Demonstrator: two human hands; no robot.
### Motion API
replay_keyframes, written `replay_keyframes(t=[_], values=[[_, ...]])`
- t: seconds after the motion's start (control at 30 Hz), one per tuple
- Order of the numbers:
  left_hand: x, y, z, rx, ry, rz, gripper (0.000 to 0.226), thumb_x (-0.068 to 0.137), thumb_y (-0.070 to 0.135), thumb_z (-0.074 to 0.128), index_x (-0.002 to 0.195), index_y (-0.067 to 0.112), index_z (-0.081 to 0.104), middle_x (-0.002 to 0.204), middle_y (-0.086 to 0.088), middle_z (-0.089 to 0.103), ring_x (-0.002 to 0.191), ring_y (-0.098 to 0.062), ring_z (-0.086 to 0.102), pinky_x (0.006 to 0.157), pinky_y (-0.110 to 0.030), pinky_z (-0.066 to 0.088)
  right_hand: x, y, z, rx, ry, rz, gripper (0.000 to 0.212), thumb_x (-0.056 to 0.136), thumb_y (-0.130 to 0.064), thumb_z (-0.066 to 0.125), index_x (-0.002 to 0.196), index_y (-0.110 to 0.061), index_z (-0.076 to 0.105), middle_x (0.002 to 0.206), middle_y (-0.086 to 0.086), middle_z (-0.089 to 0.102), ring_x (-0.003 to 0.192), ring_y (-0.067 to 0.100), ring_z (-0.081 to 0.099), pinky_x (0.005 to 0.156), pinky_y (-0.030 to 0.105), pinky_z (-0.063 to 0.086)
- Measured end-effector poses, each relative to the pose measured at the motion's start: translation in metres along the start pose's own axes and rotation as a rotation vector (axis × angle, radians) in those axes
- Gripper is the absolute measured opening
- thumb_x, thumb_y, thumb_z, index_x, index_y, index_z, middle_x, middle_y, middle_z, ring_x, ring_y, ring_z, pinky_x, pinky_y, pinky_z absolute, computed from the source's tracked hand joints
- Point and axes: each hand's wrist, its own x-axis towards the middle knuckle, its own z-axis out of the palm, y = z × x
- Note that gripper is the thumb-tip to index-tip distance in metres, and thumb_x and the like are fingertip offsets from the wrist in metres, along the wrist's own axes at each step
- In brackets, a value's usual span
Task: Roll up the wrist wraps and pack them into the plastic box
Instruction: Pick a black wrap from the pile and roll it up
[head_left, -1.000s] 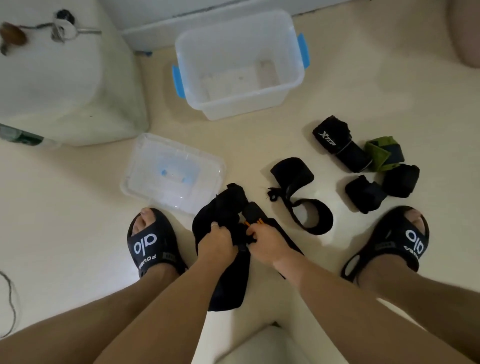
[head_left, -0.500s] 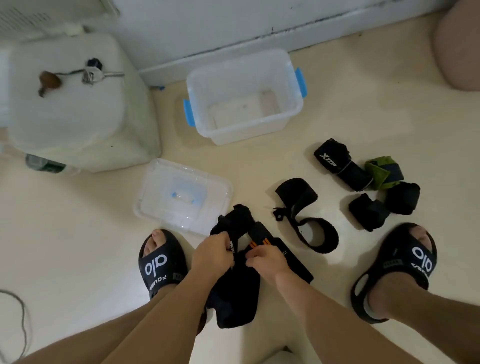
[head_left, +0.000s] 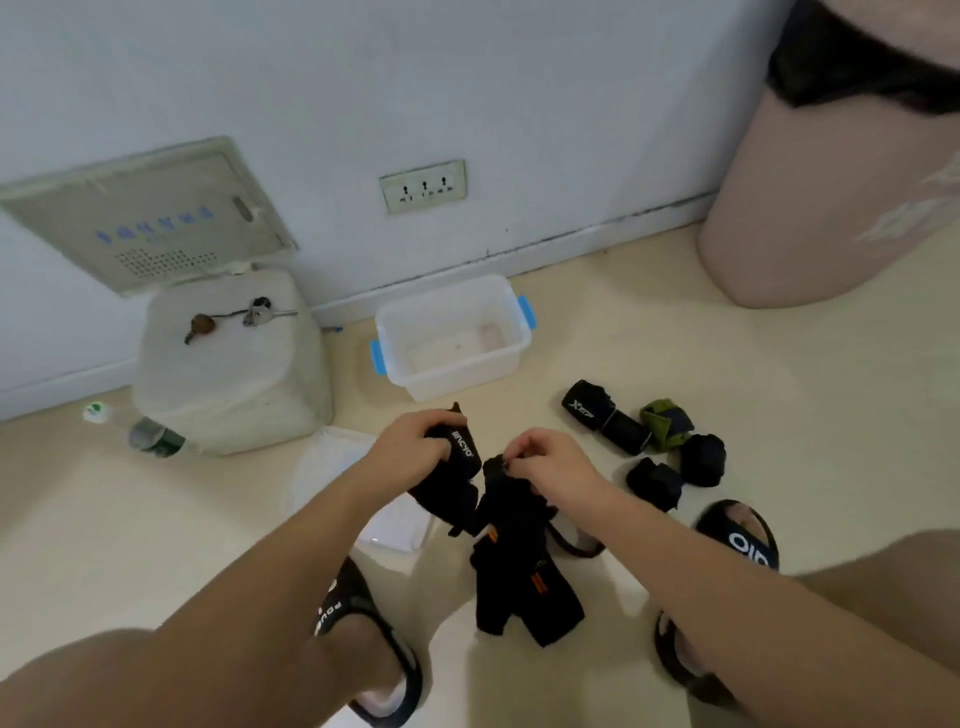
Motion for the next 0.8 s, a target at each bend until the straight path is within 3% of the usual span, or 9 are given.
replay_keyframes(t=[0.17, 0.3, 0.4, 0.5, 0.67, 0.8], values=[[-0.025, 0.065, -0.028, -0.013, 0.040, 0.169, 0.061, 0.087, 0.000, 0.055, 0.138, 0.033, 0.061, 0.130, 0.005, 0.062, 0.108, -0.009, 0.061, 0.083, -0.014, 0.048, -0.018, -0.064, -0.038, 0.078, 0.063, -0.106, 0.024, 0.090, 0.007, 0.059, 0.084, -0.016, 0.061, 0.082, 0.004, 0.062, 0.076, 0.019, 0.058, 0.063, 0.027, 0.045], [-0.033, 0.092, -0.039, -0.047, 0.039, 0.263, 0.065, 0.088, -0.001, 0.055, 0.142, 0.035, 0.056, 0.132, 0.013, 0.059, 0.109, 0.007, 0.057, 0.082, -0.006, 0.046, -0.028, -0.091, -0.067, 0.217, 0.092, -0.156, 0.025, 0.092, 0.011, 0.056, 0.086, -0.011, 0.065, 0.083, 0.007, 0.064, 0.070, 0.015, 0.058, 0.050, 0.016, 0.044], [-0.032, 0.095, -0.040, -0.093, 0.039, 0.313, 0.066, 0.087, -0.003, 0.055, 0.139, 0.039, 0.057, 0.132, 0.019, 0.059, 0.119, 0.003, 0.056, 0.098, -0.020, 0.049, -0.028, -0.095, -0.079, 0.238, 0.092, -0.159, 0.023, 0.092, 0.010, 0.055, 0.089, -0.009, 0.069, 0.089, 0.013, 0.066, 0.075, 0.018, 0.060, 0.056, 0.019, 0.048], [-0.025, 0.098, -0.042, -0.067, 0.062, 0.354, 0.062, 0.087, -0.003, 0.056, 0.131, 0.041, 0.060, 0.127, 0.022, 0.060, 0.112, -0.001, 0.062, 0.087, -0.014, 0.051, -0.023, -0.103, -0.084, 0.289, 0.069, -0.142, 0.022, 0.093, 0.009, 0.055, 0.094, -0.007, 0.070, 0.094, 0.014, 0.068, 0.082, 0.022, 0.062, 0.068, 0.026, 0.052], [-0.015, 0.104, -0.057, -0.155, 0.088, 0.329, 0.058, 0.090, -0.004, 0.060, 0.133, 0.035, 0.061, 0.127, 0.010, 0.062, 0.085, -0.011, 0.073, 0.078, -0.018, 0.057, -0.009, -0.119, -0.098, 0.349, 0.070, -0.129, 0.023, 0.094, 0.010, 0.054, 0.094, -0.007, 0.070, 0.096, 0.015, 0.067, 0.087, 0.026, 0.062, 0.075, 0.033, 0.053], [-0.009, 0.107, -0.057, -0.206, 0.057, 0.374, 0.050, 0.091, -0.005, 0.064, 0.127, 0.030, 0.063, 0.119, 0.004, 0.067, 0.095, -0.017, 0.075, 0.086, -0.023, 0.056, -0.007, -0.128, -0.109, 0.272, 0.059, -0.156, 0.020, 0.096, 0.005, 0.055, 0.101, -0.007, 0.070, 0.096, 0.013, 0.068, 0.084, 0.025, 0.058, 0.074, 0.036, 0.047]])
